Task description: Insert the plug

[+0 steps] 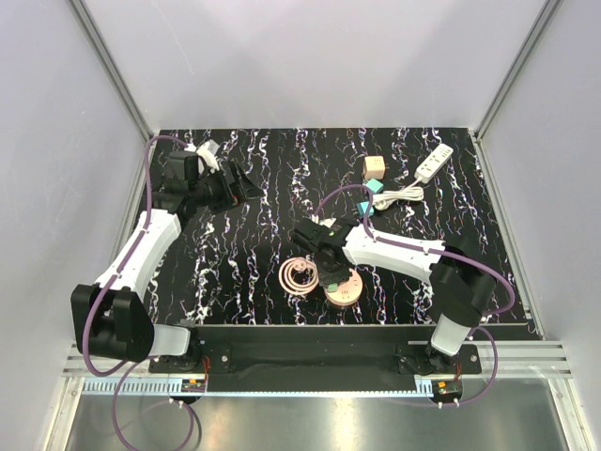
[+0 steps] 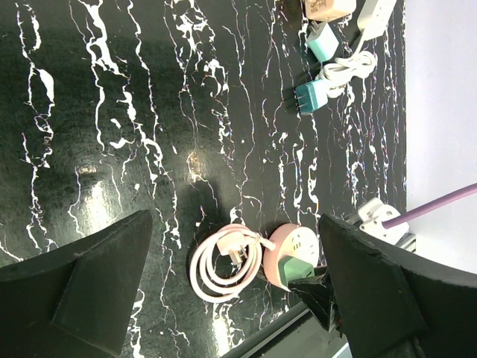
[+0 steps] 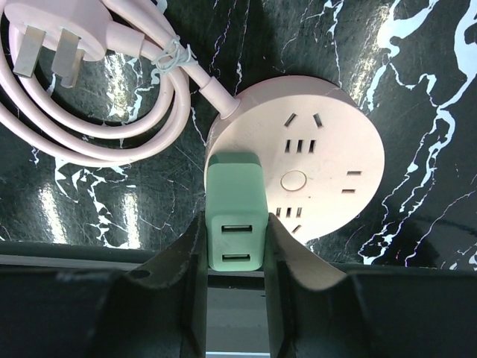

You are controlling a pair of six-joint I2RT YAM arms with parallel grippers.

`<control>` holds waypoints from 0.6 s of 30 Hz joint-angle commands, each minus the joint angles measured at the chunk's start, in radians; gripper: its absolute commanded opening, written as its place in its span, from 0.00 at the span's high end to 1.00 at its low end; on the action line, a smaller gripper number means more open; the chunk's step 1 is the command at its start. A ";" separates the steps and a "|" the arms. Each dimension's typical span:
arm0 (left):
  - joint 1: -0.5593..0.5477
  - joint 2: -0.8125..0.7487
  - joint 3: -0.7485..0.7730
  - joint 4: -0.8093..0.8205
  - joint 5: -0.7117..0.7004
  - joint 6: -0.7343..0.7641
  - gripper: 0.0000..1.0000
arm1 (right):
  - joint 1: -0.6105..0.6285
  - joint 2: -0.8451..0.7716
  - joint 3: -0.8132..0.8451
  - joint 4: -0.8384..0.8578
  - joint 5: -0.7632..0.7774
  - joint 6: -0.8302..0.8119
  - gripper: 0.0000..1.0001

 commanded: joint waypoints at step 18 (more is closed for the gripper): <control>0.017 -0.017 -0.006 0.042 0.012 -0.007 0.01 | 0.017 0.031 0.040 0.027 -0.019 -0.043 0.48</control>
